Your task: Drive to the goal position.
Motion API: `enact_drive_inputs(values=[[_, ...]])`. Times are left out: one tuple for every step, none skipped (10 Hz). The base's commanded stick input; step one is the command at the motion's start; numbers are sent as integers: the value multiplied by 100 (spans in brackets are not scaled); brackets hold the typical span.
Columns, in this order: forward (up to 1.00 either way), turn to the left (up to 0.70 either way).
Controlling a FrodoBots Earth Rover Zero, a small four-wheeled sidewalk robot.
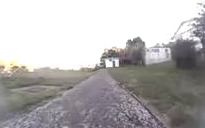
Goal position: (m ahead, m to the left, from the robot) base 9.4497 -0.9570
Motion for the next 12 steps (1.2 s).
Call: enact_drive_inputs(values=[[100,0],[100,0],[100,0],[100,0],[100,0],[100,0],[100,0],[100,0],[100,0],[100,0],[100,0],[100,0]])
